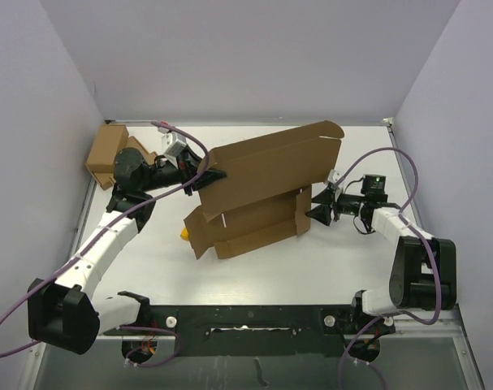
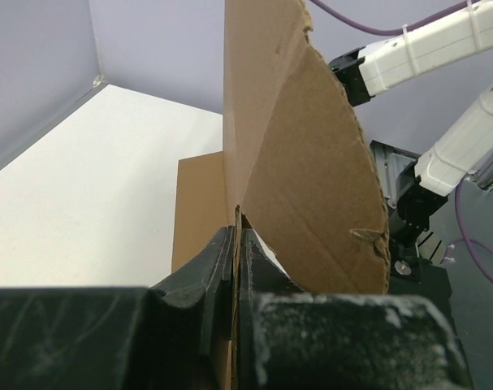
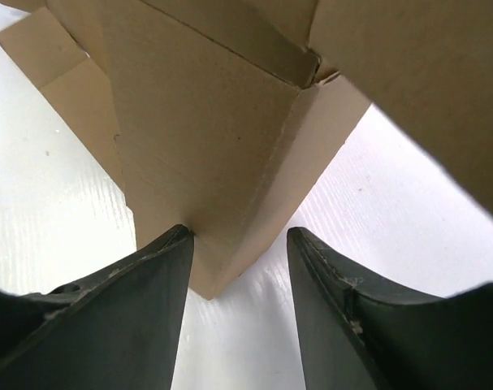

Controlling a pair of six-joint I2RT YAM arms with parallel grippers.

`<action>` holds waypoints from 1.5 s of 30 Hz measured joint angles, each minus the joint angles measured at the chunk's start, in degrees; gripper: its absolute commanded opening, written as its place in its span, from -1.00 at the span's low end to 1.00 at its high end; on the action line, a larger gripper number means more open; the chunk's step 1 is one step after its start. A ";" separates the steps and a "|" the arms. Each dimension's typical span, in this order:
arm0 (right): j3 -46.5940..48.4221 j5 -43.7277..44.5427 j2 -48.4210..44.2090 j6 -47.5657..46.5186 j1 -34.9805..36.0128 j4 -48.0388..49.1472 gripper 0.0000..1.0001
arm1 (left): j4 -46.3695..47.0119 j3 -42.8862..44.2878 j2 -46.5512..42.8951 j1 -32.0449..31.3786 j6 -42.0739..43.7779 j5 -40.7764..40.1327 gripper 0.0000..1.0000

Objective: Fold the paper box

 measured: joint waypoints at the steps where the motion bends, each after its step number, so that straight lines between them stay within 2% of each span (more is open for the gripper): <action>1: -1.11 0.81 -0.39 0.83 0.17 1.77 0.00 | 0.39 -0.24 -0.24 0.00 -0.44 0.24 -1.00; 7: -5.42 6.05 -1.88 3.78 2.05 10.36 0.00 | 2.73 -2.38 -2.19 -0.20 -2.64 0.87 -1.00; 12: -7.13 9.42 -1.88 6.95 3.82 17.40 0.07 | 3.63 -3.17 -2.69 -0.26 -3.58 0.85 -1.00; 24: -9.81 12.41 -1.14 12.26 5.66 29.59 0.21 | 3.87 -3.61 -2.71 -0.26 -3.61 0.63 -1.00; 28: -12.28 12.66 0.48 14.84 5.73 36.98 0.17 | 3.76 -3.63 -2.71 -0.26 -3.61 0.66 -1.00; 35: -12.59 13.44 6.03 18.97 6.23 46.95 -0.04 | 3.52 -3.65 -2.67 -0.24 -3.58 0.17 -1.00; 41: -12.50 12.92 8.90 19.50 7.28 50.73 -0.25 | 3.37 -3.65 -2.12 0.44 -3.63 -0.22 -1.00; 43: -12.09 12.57 9.64 19.50 7.56 51.25 -0.25 | 3.39 -3.65 -1.88 0.63 -3.67 -0.44 -1.00; 45: -11.56 12.33 10.25 19.52 7.58 51.67 -0.09 | 3.45 -3.65 -1.57 0.90 -3.87 -0.57 -1.00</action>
